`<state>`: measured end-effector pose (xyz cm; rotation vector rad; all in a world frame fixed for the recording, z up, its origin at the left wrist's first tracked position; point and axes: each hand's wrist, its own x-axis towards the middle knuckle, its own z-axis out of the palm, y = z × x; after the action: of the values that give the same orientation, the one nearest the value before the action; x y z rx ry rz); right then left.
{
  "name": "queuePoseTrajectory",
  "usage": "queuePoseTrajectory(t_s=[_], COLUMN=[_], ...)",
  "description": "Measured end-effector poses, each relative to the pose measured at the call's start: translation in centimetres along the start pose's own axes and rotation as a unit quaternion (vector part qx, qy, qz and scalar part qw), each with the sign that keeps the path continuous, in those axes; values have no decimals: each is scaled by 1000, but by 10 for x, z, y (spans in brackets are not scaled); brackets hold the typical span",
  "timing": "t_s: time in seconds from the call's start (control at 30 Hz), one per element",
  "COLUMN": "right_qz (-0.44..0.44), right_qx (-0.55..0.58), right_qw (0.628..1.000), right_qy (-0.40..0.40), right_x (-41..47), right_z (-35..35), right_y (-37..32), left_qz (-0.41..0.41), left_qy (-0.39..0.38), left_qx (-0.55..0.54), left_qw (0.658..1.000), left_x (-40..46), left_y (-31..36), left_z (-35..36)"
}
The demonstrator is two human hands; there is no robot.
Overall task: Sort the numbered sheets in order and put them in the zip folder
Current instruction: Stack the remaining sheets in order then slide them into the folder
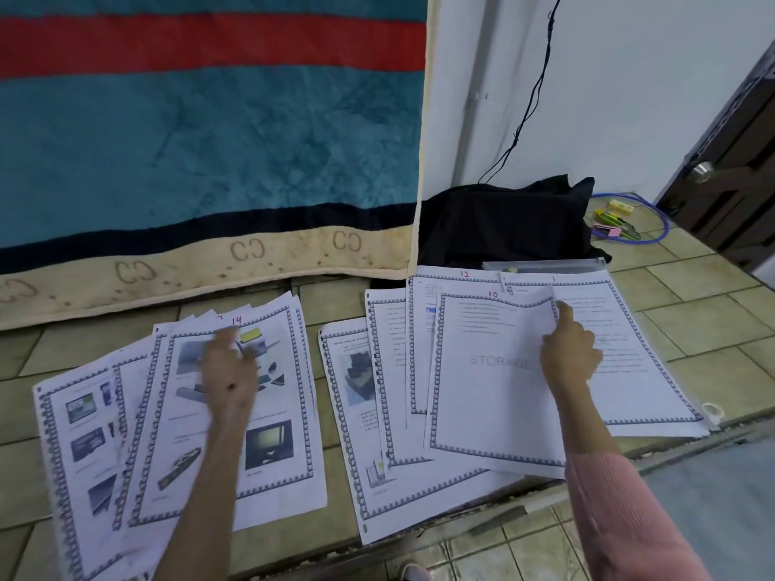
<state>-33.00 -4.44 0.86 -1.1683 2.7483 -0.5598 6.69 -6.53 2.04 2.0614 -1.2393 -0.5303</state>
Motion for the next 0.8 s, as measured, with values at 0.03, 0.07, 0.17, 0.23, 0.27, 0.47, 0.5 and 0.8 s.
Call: queuePoseTrajectory(t_s=[0.03, 0.07, 0.17, 0.23, 0.27, 0.47, 0.5, 0.8], right_qz=[-8, -22, -106, -142, -146, -140, -138, -143], right_qx=[-20, -33, -20, -30, -42, -37, -39, -41], right_qw=[1000, 999, 994, 988, 985, 984, 984, 981], right_qy=[12, 29, 17, -56, -87, -105, -108, -129], right_x=[-2, -6, -19, -27, -30, -31, -32, -26], right_z=[4, 7, 19, 32, 37, 40, 40, 37], right_y=[-2, -5, -17, -19, -17, -14, -14, -8], left_qz=[11, 11, -40, -51, -56, -66, -51, -59], left_qy=[-68, -129, -265, -296, -305, -317, -309, -307], left_qx=[-38, -58, -85, -42, -28, -74, -88, -127], left_qw=[997, 990, 960, 953, 950, 943, 946, 941], left_x=[-14, -28, -56, -62, -63, -75, -79, -70], left_y=[16, 31, 60, 70, 74, 91, 93, 87], left_z=[10, 21, 57, 77, 84, 103, 106, 87])
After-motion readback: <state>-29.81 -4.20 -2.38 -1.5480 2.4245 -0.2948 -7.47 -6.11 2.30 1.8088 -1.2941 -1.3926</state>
